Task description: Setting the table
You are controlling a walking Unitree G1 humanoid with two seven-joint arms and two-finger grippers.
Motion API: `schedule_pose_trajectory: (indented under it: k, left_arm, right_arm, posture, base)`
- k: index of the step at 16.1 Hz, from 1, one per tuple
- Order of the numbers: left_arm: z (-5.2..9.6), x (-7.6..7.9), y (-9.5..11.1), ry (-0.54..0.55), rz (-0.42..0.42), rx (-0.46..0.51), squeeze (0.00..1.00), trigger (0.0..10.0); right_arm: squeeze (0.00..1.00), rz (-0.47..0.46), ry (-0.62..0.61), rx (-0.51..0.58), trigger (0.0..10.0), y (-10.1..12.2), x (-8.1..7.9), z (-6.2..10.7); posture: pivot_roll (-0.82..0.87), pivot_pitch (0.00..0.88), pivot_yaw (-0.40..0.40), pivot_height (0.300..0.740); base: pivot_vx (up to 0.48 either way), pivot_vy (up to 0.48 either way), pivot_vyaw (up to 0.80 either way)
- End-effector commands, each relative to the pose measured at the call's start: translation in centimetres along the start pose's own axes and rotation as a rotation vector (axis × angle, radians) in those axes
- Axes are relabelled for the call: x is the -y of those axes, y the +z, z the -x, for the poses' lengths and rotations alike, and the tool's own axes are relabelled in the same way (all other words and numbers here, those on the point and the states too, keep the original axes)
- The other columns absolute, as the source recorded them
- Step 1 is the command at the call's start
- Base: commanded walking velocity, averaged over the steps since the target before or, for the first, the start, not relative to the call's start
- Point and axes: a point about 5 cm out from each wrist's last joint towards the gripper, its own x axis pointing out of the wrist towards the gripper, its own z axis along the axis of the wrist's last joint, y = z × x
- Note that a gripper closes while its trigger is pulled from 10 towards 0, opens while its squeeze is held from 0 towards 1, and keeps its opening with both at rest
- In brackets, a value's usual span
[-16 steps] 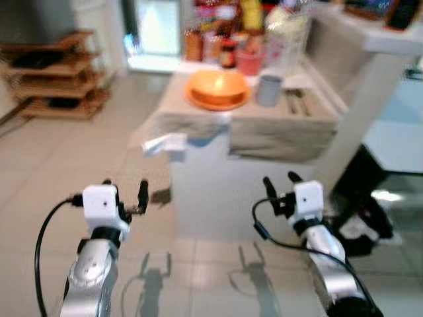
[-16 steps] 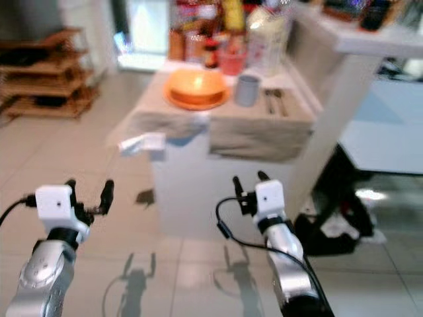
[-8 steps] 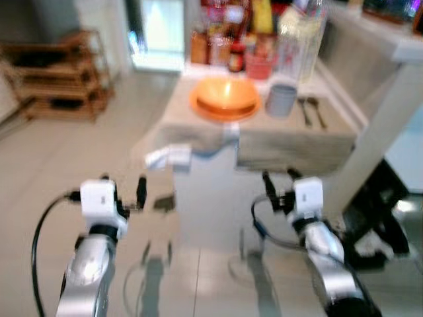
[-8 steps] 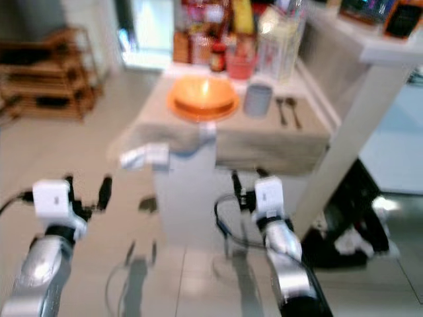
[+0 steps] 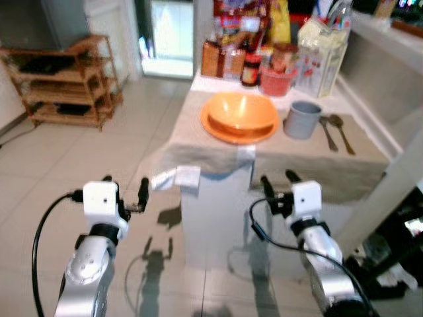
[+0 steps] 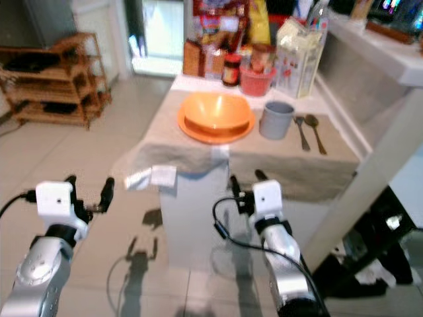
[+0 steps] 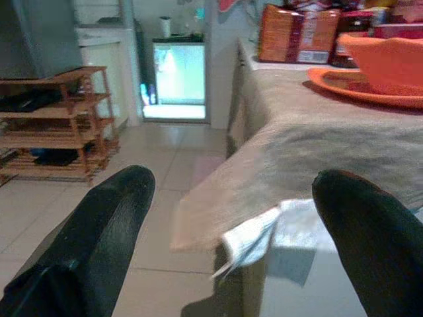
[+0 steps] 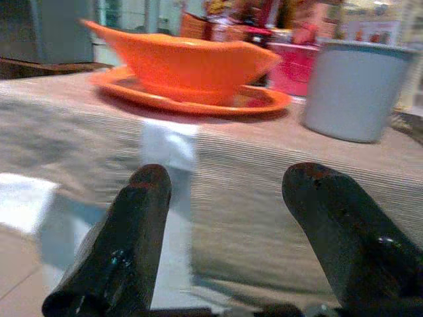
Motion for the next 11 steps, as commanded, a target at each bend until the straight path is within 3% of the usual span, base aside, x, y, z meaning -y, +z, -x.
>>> schedule_pose_trajectory:
  k: [1,3,5,11]
  left_arm:
    - [-0.18,0.82,0.01,-0.027,-0.019,-0.002,0.00,10.0]
    - [-0.17,0.76,0.02,-0.016,-0.076,0.001,0.00,10.0]
    - [-0.20,0.67,0.07,-0.006,-0.062,0.000,0.00,10.0]
    - [-0.31,0.94,0.08,-0.021,-0.037,0.004,0.00,10.0]
  right_arm:
    - [0.00,0.018,-0.028,0.018,10.0,0.61,0.98,-0.12]
    - [0.00,0.019,-0.027,0.046,10.0,1.39,1.01,-0.44]
    - [0.00,0.020,-0.029,0.046,10.0,1.42,1.08,-0.42]
    - [0.00,0.023,-0.028,0.031,10.0,1.24,1.09,-0.04]
  posture:
    - [0.04,0.000,-0.010,0.740]
    - [0.03,0.000,-0.009,0.740]
    - [0.03,0.000,-0.008,0.740]
    - [0.03,0.000,-0.009,0.740]
  base:
    - [0.386,0.000,0.00]
    - [0.000,0.000,0.00]
    - [0.000,0.000,0.00]
    - [0.000,-0.431,0.00]
